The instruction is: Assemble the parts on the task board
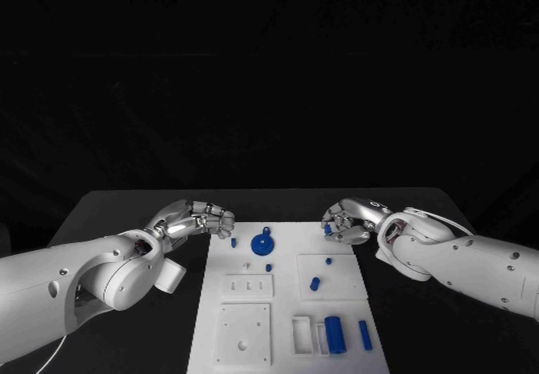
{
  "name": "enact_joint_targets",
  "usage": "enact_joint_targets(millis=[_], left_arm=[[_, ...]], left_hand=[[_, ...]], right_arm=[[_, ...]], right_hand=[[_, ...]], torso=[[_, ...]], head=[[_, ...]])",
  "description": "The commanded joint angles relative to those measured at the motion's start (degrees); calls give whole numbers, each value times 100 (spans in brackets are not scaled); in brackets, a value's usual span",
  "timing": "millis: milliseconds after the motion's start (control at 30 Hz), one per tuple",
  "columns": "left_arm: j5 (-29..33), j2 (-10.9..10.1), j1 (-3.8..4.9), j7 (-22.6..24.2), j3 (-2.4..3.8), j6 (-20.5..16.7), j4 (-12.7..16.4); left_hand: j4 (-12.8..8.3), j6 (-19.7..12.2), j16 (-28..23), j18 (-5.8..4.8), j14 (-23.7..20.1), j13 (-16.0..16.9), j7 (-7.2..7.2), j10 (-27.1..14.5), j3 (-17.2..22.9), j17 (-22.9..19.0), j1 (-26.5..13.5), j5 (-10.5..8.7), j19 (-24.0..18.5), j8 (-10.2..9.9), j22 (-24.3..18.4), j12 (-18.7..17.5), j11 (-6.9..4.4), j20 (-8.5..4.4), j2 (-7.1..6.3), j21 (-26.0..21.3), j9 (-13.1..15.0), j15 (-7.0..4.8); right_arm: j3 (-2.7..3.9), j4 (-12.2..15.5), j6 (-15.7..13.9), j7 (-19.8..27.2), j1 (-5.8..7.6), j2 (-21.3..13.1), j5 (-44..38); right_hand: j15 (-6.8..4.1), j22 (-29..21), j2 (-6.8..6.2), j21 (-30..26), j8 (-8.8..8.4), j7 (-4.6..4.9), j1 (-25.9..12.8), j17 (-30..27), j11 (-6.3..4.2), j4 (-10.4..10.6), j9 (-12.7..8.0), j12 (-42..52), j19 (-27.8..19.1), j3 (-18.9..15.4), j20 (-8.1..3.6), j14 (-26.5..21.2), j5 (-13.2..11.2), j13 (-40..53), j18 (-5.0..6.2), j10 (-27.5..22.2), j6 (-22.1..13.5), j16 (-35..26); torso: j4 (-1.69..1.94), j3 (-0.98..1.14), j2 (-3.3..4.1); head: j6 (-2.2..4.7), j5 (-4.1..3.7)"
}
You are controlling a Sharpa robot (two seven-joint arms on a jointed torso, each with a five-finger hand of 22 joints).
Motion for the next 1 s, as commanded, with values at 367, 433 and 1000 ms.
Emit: enact_joint_targets(millis=[367,433,1000], left_arm=[[194,366,16,-923,6,-206,-150],[330,425,17,-1019,6,-247,-182],[482,760,17,-1388,6,-407,-299]], left_hand=[[395,249,901,81,661,396,-106,836,-185,602,-589,-179,641,-48,130,348,-375,-384,-80,407,-98,-473],[471,285,1073,61,684,508,-136,923,-198,706,-652,-226,699,-69,149,439,-411,-450,-108,464,-116,-531],[761,282,1198,-83,391,743,-95,638,-209,763,-828,-306,518,-152,147,462,-358,-521,-363,443,-162,-470]], right_arm=[[6,631,131,-1418,336,422,-1032],[6,686,130,-1505,341,526,-1139],[7,781,212,-1918,342,1184,-1460]], right_hand=[[-59,18,-329,-18,40,116,14,18,-66,225,10,15,56,204,-52,17,-26,0,255,31,200,-12],[-60,21,-353,-19,41,115,7,19,-67,265,11,13,61,223,-53,19,-27,0,255,33,204,-14],[-62,36,-464,-29,40,111,28,24,-70,407,13,6,84,320,-54,33,-19,-2,255,51,217,-21]], torso=[[-22,-27,-80],[-23,-31,-91],[-15,-54,-154]], head=[[86,72],[92,67],[96,296]])
